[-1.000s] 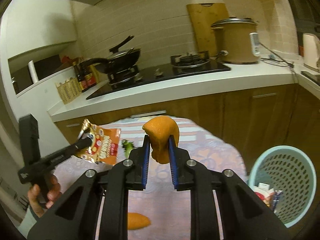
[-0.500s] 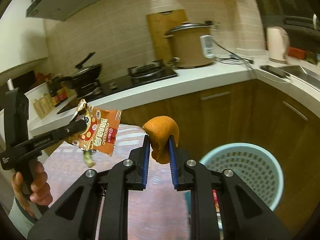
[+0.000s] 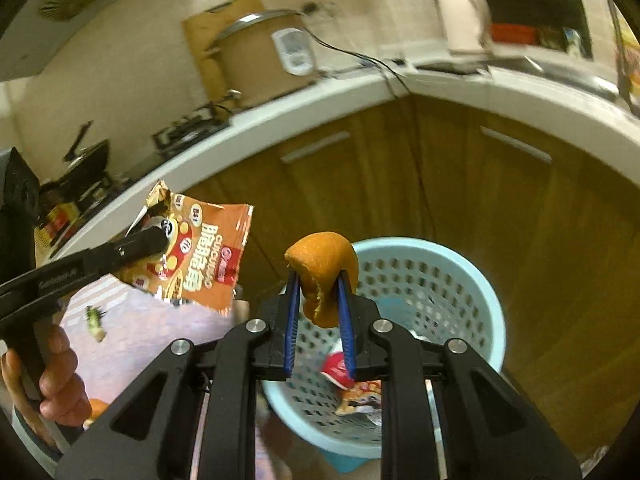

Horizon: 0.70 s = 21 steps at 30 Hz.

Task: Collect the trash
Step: 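Carry the snack bag and orange peel over the blue basket and open both tools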

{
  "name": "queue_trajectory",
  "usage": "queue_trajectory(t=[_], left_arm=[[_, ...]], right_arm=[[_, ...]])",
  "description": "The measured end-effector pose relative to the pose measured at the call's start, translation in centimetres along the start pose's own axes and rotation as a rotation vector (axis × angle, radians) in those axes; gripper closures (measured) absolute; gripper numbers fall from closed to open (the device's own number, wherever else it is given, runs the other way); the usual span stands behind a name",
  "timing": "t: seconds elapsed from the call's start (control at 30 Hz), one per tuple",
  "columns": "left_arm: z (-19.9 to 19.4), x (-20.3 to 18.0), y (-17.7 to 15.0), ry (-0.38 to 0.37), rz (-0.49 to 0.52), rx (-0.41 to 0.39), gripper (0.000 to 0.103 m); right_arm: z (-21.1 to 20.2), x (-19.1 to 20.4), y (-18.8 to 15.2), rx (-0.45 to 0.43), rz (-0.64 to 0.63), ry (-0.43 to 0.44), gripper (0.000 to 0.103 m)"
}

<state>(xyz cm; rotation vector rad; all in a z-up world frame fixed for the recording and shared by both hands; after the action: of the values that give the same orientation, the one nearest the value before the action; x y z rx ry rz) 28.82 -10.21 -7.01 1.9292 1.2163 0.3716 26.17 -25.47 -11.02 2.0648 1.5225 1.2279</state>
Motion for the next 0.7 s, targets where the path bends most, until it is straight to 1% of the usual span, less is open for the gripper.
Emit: queue_trajectory(t=[0.03, 0.23, 0.27, 0.33, 0.4, 0.43, 0.47, 0.5, 0.53, 0.57, 0.6, 0.63, 0.7], left_arm=[[1.1, -0.4, -0.1, -0.018, 0.0, 0.016, 0.098], [6.1, -1.6, -0.8, -0.022, 0.024, 0.091, 0.097], [6.6, -1.6, -0.9, -0.021, 0.026, 0.1, 0.096], [7.6, -1.8, -1.3, -0.022, 0.029, 0.119, 0.094], [8.2, -1.8, -1.5, -0.04, 0.022, 0.128, 0.08], [8.2, -1.8, -1.6, -0.036, 0.02, 0.129, 0.067], [8.1, -1.7, -1.6, -0.025, 0.021, 0.125, 0.059], [8.1, -1.6, -1.5, -0.015, 0.023, 0.122, 0.058], [8.1, -1.5, -1.5, -0.012, 0.025, 0.123, 0.058], [8.0, -1.5, -1.5, -0.013, 0.025, 0.125, 0.058], [7.8, -1.5, -1.5, -0.012, 0.024, 0.124, 0.058], [7.4, -1.5, -1.5, -0.01, 0.023, 0.12, 0.057], [7.0, -1.5, -1.3, -0.006, 0.024, 0.112, 0.056]], right_arm=[[0.3, -0.5, 0.0, 0.007, 0.008, -0.01, 0.087], [3.6, -3.8, -0.2, 0.079, 0.07, -0.078, 0.087], [4.0, -4.2, -0.3, 0.089, 0.081, -0.084, 0.084], [4.9, -5.0, -0.6, 0.107, 0.093, -0.094, 0.084], [5.5, -5.5, -1.0, 0.127, 0.103, -0.096, 0.082], [5.8, -5.8, -1.2, 0.138, 0.112, -0.095, 0.081], [6.0, -6.1, -1.3, 0.147, 0.121, -0.099, 0.078], [6.1, -6.3, -1.4, 0.149, 0.126, -0.103, 0.072], [6.1, -6.5, -1.4, 0.147, 0.128, -0.104, 0.071], [5.9, -6.6, -1.3, 0.142, 0.13, -0.104, 0.067], [5.7, -6.7, -1.2, 0.136, 0.133, -0.108, 0.059], [5.5, -6.8, -1.1, 0.127, 0.135, -0.112, 0.055], [5.1, -6.6, -0.9, 0.12, 0.135, -0.103, 0.053]])
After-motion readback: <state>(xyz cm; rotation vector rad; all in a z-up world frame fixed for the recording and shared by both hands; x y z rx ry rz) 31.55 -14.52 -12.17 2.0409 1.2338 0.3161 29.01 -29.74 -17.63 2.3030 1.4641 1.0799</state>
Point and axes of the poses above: each gripper's, at about its wrist camera, not at the fingertips, and z roughly the way its jaws point, x to its left, y to its top, the point moved 8 cm from there along z, roughly the way its jaws point, and after that the axes turned 11 degrees about z, right-handed, at the moved point
